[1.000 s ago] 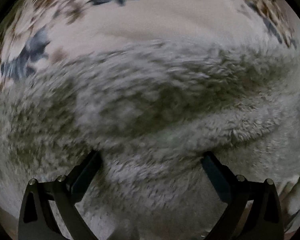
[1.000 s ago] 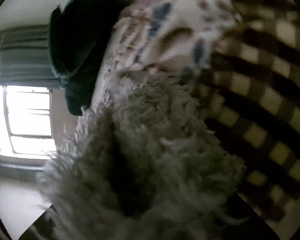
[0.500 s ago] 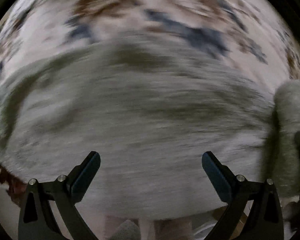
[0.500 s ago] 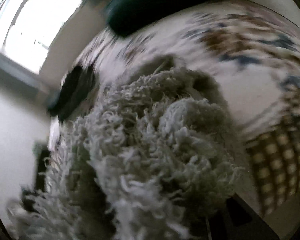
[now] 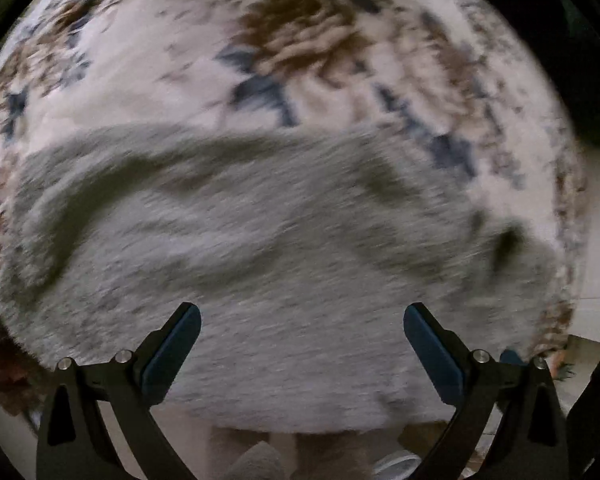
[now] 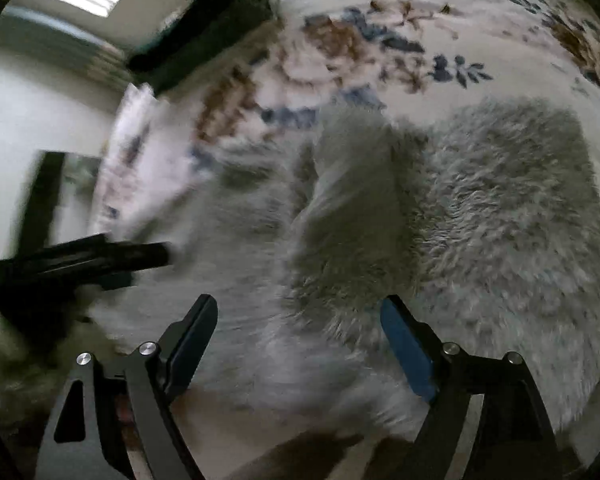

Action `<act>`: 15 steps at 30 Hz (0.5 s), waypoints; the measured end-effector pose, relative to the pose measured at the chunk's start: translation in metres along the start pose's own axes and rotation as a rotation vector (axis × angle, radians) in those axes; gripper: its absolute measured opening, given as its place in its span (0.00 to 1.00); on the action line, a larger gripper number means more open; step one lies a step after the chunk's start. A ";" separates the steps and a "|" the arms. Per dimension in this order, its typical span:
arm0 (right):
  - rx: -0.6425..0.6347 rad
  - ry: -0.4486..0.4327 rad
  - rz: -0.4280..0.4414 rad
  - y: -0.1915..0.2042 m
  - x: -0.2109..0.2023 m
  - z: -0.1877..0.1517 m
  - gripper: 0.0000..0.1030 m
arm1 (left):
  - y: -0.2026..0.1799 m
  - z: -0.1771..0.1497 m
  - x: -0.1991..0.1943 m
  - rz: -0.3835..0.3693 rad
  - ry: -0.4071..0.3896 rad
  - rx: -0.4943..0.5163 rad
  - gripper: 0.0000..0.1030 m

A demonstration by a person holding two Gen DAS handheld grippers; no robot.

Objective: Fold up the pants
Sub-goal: 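Lay the folded leg down and open the right gripper over the pants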

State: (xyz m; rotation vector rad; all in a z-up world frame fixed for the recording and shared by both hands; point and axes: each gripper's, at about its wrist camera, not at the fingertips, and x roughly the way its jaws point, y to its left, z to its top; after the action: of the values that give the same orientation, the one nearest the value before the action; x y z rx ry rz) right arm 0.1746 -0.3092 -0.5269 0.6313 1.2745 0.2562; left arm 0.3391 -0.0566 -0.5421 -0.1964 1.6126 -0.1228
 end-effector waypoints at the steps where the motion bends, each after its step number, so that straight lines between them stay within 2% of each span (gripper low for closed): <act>1: 0.011 -0.017 -0.003 0.005 -0.010 0.002 0.83 | -0.001 -0.008 0.004 -0.026 -0.005 0.013 1.00; 2: 0.035 -0.034 -0.032 0.005 -0.022 0.000 0.83 | -0.021 -0.012 0.006 -0.047 -0.007 0.022 1.00; 4: 0.091 -0.045 -0.100 -0.012 -0.035 0.000 0.83 | -0.033 -0.009 0.016 -0.096 0.003 0.053 1.00; 7: 0.192 -0.027 -0.264 -0.052 -0.040 -0.003 0.83 | -0.060 -0.024 0.038 -0.138 0.029 0.105 1.00; 10: 0.269 -0.028 -0.343 -0.083 -0.041 -0.007 0.83 | -0.086 -0.040 0.057 -0.111 0.052 0.185 0.97; 12: 0.318 -0.028 -0.370 -0.099 -0.043 -0.010 0.83 | -0.102 -0.050 0.073 -0.070 0.056 0.255 0.65; 13: 0.329 -0.028 -0.374 -0.104 -0.042 -0.011 0.83 | -0.107 -0.054 0.081 -0.076 0.061 0.282 0.29; 14: 0.343 -0.026 -0.386 -0.108 -0.043 -0.013 0.83 | -0.108 -0.056 0.084 -0.078 0.058 0.280 0.19; 15: 0.355 -0.025 -0.393 -0.111 -0.044 -0.014 0.83 | -0.106 -0.060 0.081 -0.085 0.035 0.271 0.16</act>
State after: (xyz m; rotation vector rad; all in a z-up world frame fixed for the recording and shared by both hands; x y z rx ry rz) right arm 0.1301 -0.4173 -0.5569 0.6640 1.4023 -0.3081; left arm 0.2816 -0.1793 -0.5970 -0.0526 1.6041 -0.4093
